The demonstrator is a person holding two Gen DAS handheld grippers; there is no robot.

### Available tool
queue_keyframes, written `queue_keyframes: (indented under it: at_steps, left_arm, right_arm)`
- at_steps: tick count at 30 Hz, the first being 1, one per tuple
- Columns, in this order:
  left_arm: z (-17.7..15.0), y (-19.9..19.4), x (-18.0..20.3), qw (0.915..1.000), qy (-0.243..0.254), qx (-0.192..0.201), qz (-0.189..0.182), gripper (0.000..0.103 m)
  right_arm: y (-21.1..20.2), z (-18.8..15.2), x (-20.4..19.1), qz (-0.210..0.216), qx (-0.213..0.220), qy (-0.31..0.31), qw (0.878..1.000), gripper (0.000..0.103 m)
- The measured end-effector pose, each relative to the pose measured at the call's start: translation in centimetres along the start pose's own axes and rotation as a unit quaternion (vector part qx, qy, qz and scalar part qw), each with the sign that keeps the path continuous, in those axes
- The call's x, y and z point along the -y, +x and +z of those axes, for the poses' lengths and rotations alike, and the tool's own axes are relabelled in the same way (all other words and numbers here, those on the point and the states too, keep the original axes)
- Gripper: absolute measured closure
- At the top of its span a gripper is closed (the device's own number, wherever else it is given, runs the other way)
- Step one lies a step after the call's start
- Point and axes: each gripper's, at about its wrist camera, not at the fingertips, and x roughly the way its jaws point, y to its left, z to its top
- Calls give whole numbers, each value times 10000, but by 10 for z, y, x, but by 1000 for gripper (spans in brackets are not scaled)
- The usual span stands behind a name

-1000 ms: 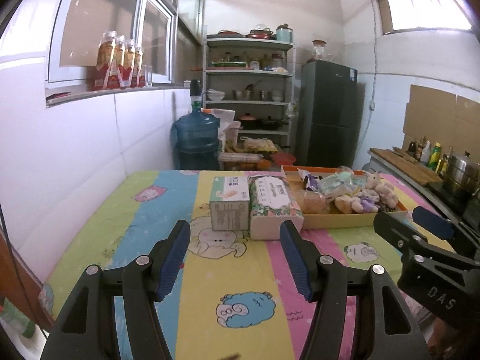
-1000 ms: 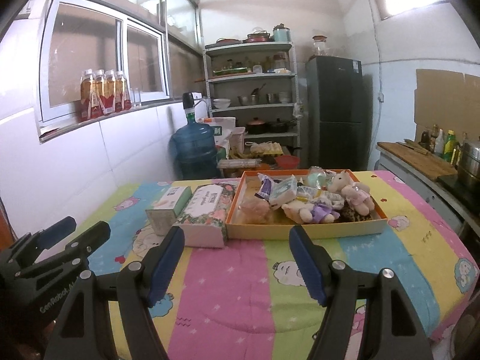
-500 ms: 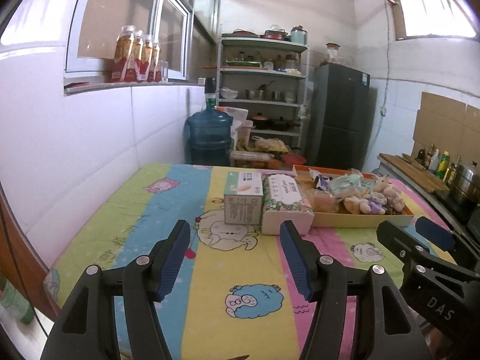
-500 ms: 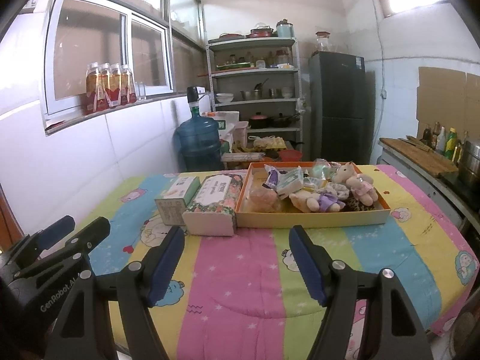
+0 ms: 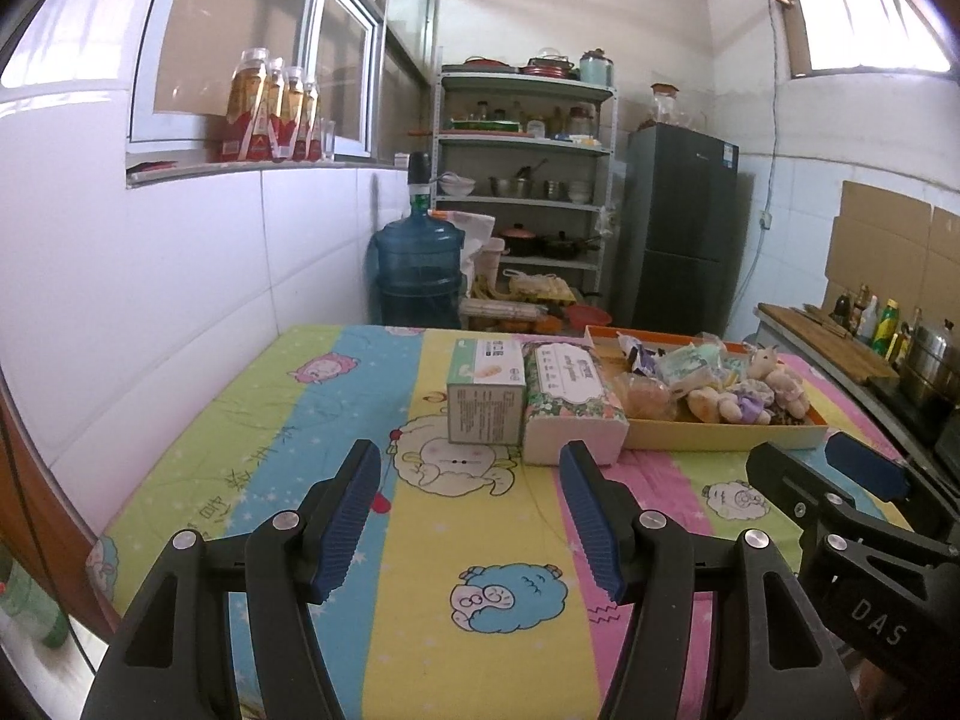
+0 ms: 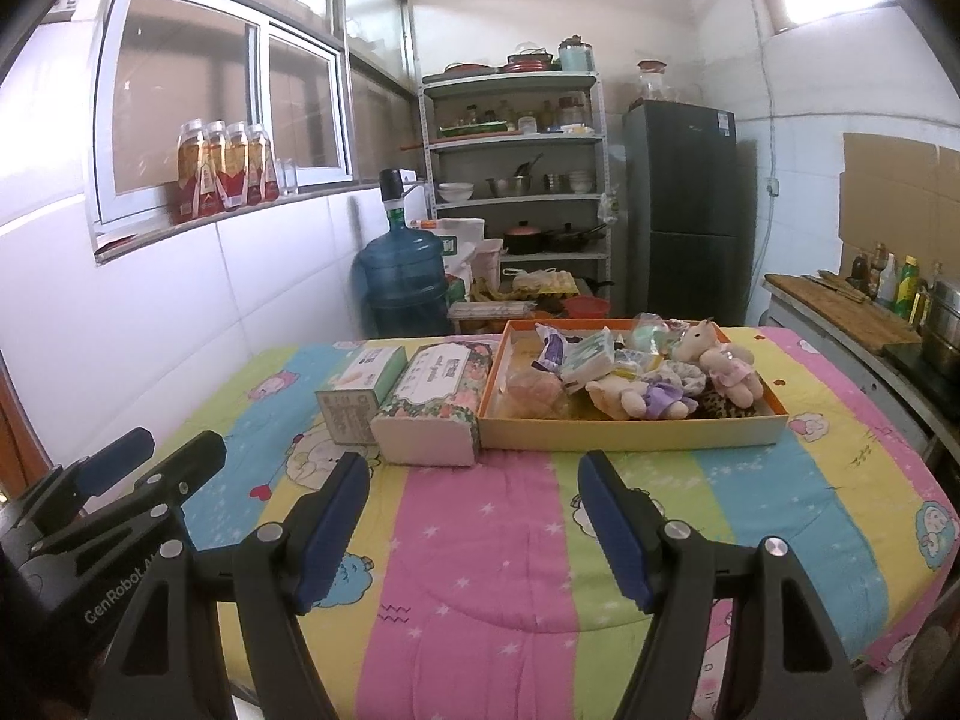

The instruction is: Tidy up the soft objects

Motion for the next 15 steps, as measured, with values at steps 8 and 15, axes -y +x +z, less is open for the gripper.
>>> queue_keyframes:
  at_steps: [8,15]
  left_arm:
    - [0,0,0,10000,-4,1,6,39]
    - [0,0,-1,10000,-8,2,8,39]
  right_arm:
    - [0,0,-2,31,-5,-15,10000,31]
    - [1,0,-2,67,-15,-36,10000,31]
